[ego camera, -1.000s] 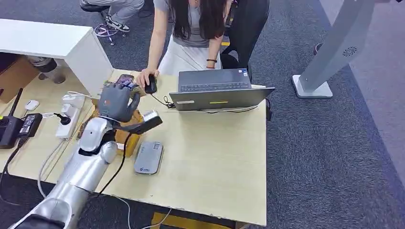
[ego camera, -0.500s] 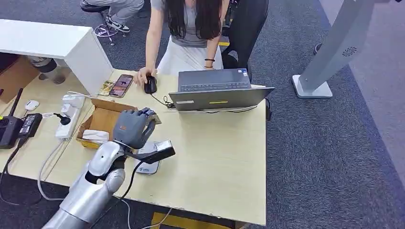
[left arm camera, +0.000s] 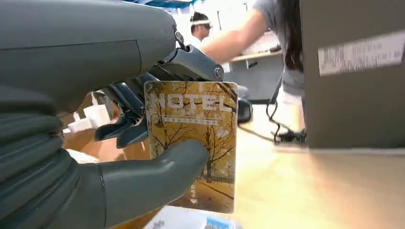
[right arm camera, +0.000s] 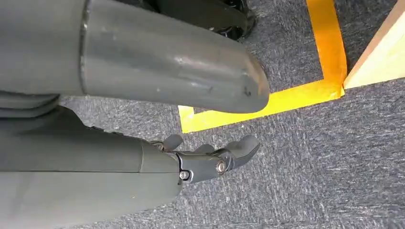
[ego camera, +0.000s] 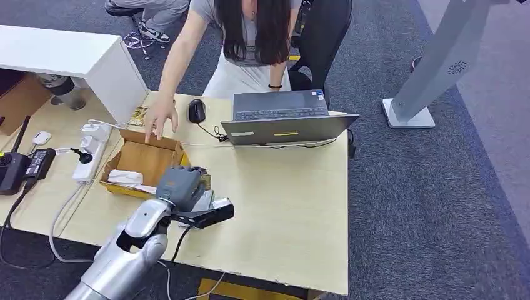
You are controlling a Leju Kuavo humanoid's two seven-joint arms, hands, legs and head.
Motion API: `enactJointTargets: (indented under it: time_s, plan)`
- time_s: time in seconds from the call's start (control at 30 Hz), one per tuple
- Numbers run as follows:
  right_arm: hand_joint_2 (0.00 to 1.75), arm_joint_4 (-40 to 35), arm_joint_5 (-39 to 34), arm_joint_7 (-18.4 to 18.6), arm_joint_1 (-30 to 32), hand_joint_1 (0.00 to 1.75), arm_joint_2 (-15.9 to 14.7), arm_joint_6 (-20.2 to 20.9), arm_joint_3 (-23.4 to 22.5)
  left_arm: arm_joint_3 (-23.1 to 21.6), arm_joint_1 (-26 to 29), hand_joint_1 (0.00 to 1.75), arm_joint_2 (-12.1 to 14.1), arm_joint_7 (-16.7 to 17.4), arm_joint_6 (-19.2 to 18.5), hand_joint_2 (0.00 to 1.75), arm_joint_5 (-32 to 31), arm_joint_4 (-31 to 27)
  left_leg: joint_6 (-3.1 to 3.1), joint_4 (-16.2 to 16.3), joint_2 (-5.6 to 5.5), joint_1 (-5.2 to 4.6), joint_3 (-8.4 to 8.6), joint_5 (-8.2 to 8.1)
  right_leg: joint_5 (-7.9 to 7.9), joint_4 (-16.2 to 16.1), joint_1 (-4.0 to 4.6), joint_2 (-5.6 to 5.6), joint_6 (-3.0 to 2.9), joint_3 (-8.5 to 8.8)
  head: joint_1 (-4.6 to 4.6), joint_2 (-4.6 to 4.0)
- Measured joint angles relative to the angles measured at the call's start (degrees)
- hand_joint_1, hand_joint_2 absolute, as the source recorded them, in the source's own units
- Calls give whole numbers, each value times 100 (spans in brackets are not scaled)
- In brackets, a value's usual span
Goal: Pass the card to the sensor for recognition and then transmit it.
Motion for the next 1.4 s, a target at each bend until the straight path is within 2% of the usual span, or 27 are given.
enactJointTargets:
  time_s: [0.4,0.77,0.83,0.97,1.0,1.13,1.3,1.4]
  plan:
    - [0,0,76,37,3,0,0,0,-107,-186,-25,175,-9,249,-190,175,-74,341,0,0,0,0,0,0,0,0,0,0,0,-1,2,-2]
    - [0,0,153,83,4,0,0,-17,-175,-265,-414,175,-120,590,-53,175,-345,590,0,1,-1,1,2,3,1,1,0,-1,-1,-1,2,0]
    - [0,0,190,94,4,0,0,-20,-175,-265,-574,175,-155,616,132,175,-376,593,0,2,-2,1,1,4,2,2,0,-2,-1,-1,0,-2]
    - [0,0,376,164,0,0,0,-35,-175,-232,-1011,175,-225,638,1284,175,-534,418,0,2,-3,0,-4,4,2,5,2,-4,-2,-1,0,0]
    - [0,0,404,190,-7,0,0,-37,-173,-199,-1159,175,-232,605,1419,175,-555,383,0,2,-3,0,-4,4,2,5,1,-4,-2,0,4,0]
    - [0,0,485,236,-14,0,2,-37,-170,-79,-1439,175,-232,466,1606,175,-627,339,0,2,0,0,-1,4,2,5,1,-1,-2,0,0,0]
    - [0,0,625,308,-53,0,2,-37,-135,101,-1689,175,-230,450,1958,175,-829,374,-1,2,-2,3,-2,5,2,7,1,-4,-2,-3,0,0]
    - [0,0,736,393,-114,0,20,-35,-85,294,-2196,175,-229,402,2104,175,-920,817,-5,2,1,2,-1,7,4,14,2,-2,-4,-3,0,0]
